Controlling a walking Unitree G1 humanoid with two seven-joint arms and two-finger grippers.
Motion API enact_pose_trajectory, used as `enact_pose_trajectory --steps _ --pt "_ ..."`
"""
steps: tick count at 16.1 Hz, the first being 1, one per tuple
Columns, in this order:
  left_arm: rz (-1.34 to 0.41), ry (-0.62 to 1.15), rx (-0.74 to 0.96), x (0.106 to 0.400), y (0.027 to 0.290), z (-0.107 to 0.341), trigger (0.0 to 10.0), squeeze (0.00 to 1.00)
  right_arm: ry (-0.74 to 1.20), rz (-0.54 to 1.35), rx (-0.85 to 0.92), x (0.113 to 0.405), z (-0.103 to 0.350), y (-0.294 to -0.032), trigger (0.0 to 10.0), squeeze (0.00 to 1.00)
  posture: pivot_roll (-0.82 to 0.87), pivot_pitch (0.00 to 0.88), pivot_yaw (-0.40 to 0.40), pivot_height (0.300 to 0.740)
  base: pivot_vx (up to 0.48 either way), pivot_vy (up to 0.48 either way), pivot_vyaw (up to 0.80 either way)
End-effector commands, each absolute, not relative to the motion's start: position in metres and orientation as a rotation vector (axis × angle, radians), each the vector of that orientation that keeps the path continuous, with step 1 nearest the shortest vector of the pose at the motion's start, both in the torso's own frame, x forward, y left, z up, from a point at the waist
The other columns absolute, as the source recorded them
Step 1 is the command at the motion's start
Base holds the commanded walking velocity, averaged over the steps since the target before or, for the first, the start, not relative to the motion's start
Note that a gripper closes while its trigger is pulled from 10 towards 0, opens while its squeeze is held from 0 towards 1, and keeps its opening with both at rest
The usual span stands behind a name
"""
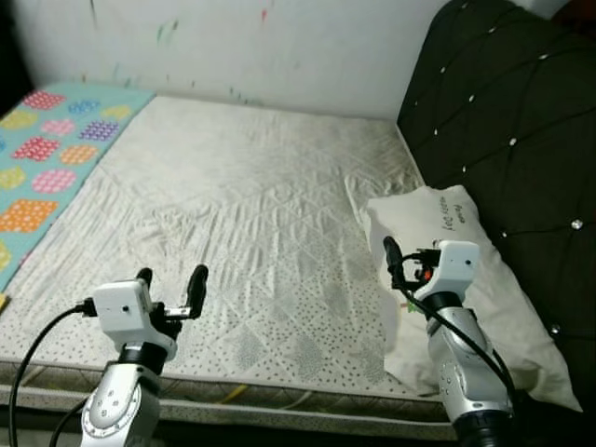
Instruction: Clean up the room
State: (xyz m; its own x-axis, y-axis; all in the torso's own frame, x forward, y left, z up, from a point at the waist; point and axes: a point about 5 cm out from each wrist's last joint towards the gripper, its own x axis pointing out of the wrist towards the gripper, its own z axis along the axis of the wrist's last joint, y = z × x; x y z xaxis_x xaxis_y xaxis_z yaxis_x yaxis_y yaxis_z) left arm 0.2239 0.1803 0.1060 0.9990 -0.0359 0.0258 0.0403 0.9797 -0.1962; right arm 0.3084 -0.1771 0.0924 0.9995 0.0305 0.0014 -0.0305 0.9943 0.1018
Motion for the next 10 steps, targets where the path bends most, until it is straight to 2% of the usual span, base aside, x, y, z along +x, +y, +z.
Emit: enact_pose_trajectory --steps 1,7,9,10 --pt "-0.057 -0.027 -0.196 0.2254 0.1770 0.1078 10.0 0.00 -0.006 0.006 0.102 0.3089 0.0937 -0.1822 10.0 0.00 0.02 0.011 -0.075 0.740 0.277 0.000 -0.73" --pt "-0.054 -0.026 -0.192 0.2257 0.1765 0.1076 10.0 0.00 -0.006 0.008 0.098 0.3083 0.0932 -0.1819 10.0 0.00 0.02 0.012 -0.076 0.740 0.276 0.000 -0.67" --pt "-0.040 -0.020 -0.191 0.2253 0.1776 0.1063 10.0 0.00 -0.006 0.009 0.097 0.3083 0.0930 -0.1816 10.0 0.00 0.02 0.012 -0.076 0.740 0.000 0.000 -0.49" --pt "-0.026 -0.019 -0.191 0.2254 0.1783 0.1056 10.0 0.00 -0.006 0.010 0.096 0.3085 0.0929 -0.1815 10.0 0.00 0.03 0.012 -0.078 0.740 0.000 0.000 0.00"
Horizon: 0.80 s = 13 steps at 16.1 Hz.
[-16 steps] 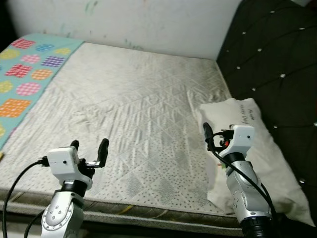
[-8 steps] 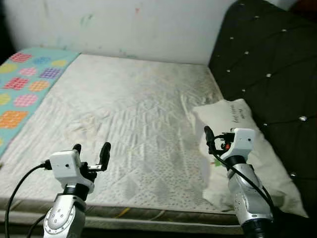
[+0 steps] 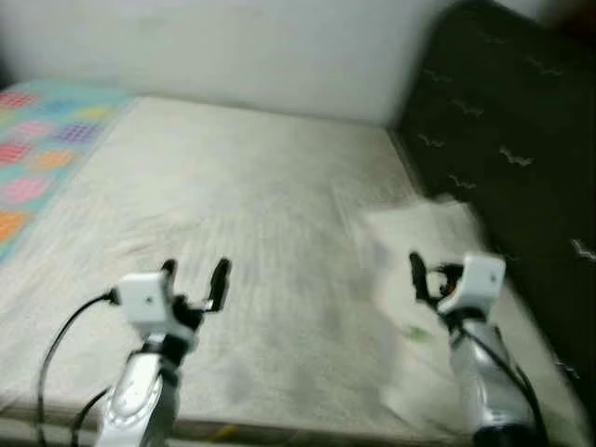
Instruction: Clean up the room
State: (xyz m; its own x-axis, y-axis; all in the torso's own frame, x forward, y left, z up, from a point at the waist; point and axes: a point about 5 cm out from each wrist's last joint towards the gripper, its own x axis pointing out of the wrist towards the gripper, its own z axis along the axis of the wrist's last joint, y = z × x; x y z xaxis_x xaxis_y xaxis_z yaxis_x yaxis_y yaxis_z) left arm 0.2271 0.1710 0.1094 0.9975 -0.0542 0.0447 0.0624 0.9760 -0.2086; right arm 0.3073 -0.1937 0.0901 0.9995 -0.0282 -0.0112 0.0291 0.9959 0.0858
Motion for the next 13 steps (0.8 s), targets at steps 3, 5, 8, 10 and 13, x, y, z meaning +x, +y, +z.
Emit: enact_pose_trajectory --steps 3,5,8,10,13 --pt "0.010 -0.013 -0.194 0.2267 0.1791 0.1044 10.0 0.00 -0.003 0.010 0.093 0.3086 0.0917 -0.1820 10.0 0.00 0.03 0.013 -0.077 0.740 0.000 0.000 0.00" --pt "0.010 -0.013 -0.193 0.2273 0.1784 0.1046 10.0 0.00 -0.004 0.008 0.093 0.3080 0.0916 -0.1826 10.0 0.00 0.02 0.015 -0.077 0.740 0.000 0.000 0.00" --pt "0.007 -0.010 -0.210 0.2269 0.1787 0.1043 10.0 0.00 -0.003 0.006 0.091 0.3070 0.0909 -0.1830 10.0 0.00 0.03 0.017 -0.078 0.740 0.000 0.000 0.00" --pt "0.007 -0.009 -0.212 0.2262 0.1790 0.1036 10.0 0.00 -0.001 0.007 0.090 0.3068 0.0907 -0.1824 10.0 0.00 0.03 0.017 -0.078 0.740 0.000 0.000 0.00" --pt "0.004 -0.013 -0.221 0.2258 0.1791 0.1040 10.0 0.00 0.002 0.008 0.092 0.3072 0.0904 -0.1827 10.0 0.00 0.02 0.018 -0.078 0.740 0.000 0.100 0.00"
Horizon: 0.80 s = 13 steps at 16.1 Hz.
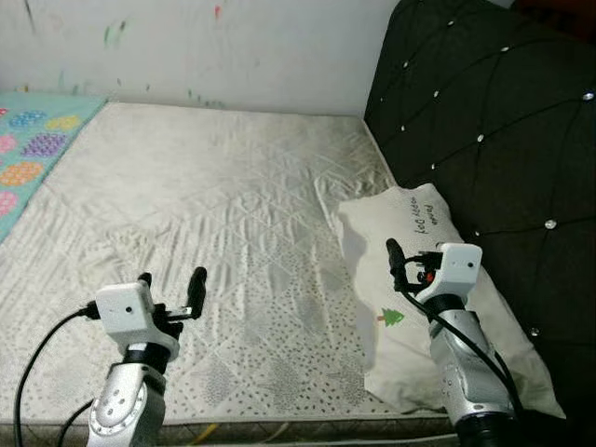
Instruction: Clean up the room
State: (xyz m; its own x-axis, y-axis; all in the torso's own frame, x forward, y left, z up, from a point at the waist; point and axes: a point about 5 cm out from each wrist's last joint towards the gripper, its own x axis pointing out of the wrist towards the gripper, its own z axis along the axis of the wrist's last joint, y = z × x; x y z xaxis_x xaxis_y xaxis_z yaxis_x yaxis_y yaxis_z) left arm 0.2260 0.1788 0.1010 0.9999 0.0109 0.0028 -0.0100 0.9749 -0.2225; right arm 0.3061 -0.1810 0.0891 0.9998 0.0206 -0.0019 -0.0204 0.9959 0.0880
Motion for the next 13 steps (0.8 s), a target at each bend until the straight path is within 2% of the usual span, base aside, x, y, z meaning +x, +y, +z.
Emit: enact_pose_trajectory --steps 1,13 --pt "0.000 -0.012 -0.218 0.2258 0.1790 0.1040 10.0 0.00 0.001 0.009 0.092 0.3072 0.0906 -0.1823 10.0 0.00 0.02 0.018 -0.078 0.740 0.000 0.454 0.00" --pt "-0.001 -0.005 -0.221 0.2253 0.1786 0.1030 10.0 0.00 -0.011 0.012 0.089 0.3075 0.0936 -0.1818 10.0 0.00 0.02 0.023 -0.079 0.740 0.000 0.470 0.00"
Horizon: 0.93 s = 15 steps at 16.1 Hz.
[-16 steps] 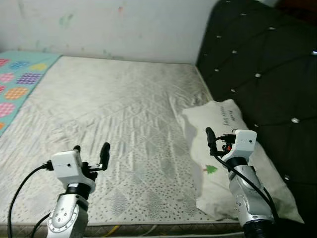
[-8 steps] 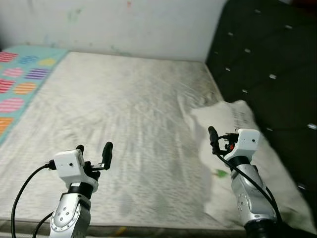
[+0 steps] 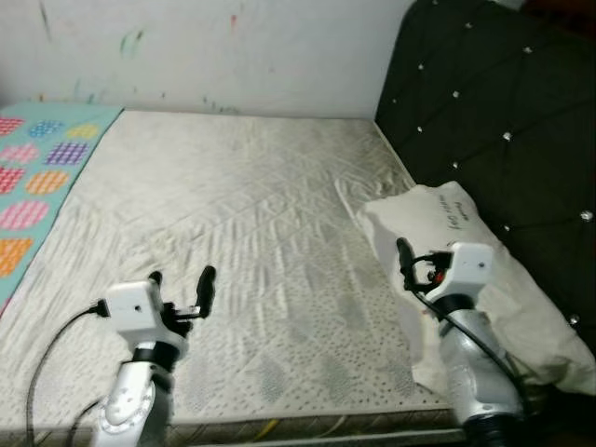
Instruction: Clean up the room
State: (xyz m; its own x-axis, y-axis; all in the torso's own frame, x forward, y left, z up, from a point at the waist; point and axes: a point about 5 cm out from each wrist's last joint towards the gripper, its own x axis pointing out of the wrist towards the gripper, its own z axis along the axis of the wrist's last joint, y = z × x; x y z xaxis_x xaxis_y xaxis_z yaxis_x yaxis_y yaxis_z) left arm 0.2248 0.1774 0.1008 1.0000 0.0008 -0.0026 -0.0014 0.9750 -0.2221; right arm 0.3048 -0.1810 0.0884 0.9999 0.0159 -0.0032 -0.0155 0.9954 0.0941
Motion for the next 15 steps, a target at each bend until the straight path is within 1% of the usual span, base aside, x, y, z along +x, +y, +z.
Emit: enact_pose_trajectory --steps 1,14,15 --pt "-0.001 -0.006 -0.219 0.2251 0.1788 0.1032 10.0 0.00 -0.011 0.012 0.088 0.3074 0.0937 -0.1818 10.0 0.00 0.02 0.023 -0.079 0.740 0.000 0.480 0.00" --pt "0.025 0.026 -0.222 0.2250 0.1802 0.1003 10.0 0.00 -0.016 0.032 0.074 0.3075 0.0943 -0.1791 10.0 0.00 0.03 0.025 -0.080 0.740 0.000 0.480 0.00" --pt "0.018 -0.001 -0.202 0.2251 0.1807 0.1029 10.0 0.00 -0.020 0.041 0.073 0.3081 0.0950 -0.1773 10.0 0.00 0.03 0.024 -0.080 0.740 0.000 0.000 0.00"
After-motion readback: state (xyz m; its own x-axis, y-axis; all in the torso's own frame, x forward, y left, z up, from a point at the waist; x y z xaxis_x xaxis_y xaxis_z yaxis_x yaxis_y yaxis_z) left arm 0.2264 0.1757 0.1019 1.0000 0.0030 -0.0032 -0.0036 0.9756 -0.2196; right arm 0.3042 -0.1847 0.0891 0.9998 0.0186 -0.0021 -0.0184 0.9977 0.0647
